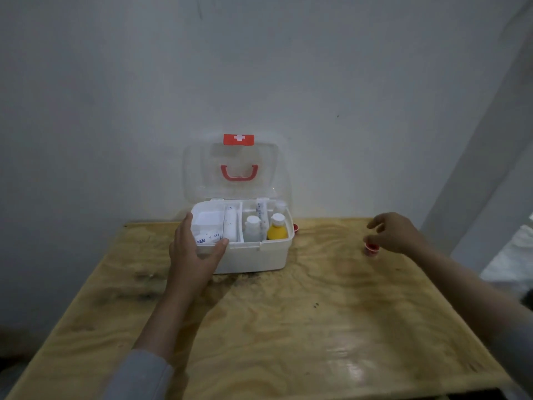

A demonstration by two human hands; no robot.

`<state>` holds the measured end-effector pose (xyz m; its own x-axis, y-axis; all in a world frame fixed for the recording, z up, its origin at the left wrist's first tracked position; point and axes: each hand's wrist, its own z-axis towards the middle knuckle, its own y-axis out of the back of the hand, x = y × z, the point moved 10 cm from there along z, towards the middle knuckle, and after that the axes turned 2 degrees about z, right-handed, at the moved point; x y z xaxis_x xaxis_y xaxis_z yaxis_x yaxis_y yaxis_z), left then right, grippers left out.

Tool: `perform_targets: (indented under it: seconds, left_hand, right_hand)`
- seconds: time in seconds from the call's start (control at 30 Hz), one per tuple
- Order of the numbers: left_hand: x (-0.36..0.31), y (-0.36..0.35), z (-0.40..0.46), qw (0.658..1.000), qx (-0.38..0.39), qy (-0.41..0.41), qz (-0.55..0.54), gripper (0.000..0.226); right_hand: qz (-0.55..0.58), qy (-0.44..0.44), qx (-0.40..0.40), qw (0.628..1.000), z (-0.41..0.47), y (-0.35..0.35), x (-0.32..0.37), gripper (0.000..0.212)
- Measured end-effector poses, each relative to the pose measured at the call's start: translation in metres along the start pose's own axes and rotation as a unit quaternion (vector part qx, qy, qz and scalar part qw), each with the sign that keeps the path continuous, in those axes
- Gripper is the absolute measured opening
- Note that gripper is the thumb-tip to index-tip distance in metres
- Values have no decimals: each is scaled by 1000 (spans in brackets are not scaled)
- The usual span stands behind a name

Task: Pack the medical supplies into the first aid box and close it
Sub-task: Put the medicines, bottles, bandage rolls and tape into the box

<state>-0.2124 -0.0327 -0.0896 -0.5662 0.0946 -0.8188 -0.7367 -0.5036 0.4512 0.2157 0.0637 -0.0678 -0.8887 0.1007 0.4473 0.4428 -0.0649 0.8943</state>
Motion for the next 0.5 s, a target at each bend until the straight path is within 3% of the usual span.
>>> perform_targets:
  seconds: [0.13, 0.33, 0.5]
  left_hand:
    - [2, -1, 0, 1000, -4, 7, -1, 84]
    - [4, 0, 1, 1000, -8, 6, -1, 83]
    - [5, -2, 2, 1000, -5, 8, 6, 83]
  right_hand:
    - [27, -22, 11, 999, -7, -21, -37, 54]
    - [82, 12, -60, 995, -9, -38, -31, 34]
    - [102, 76, -73, 989, -6, -54, 7, 28]
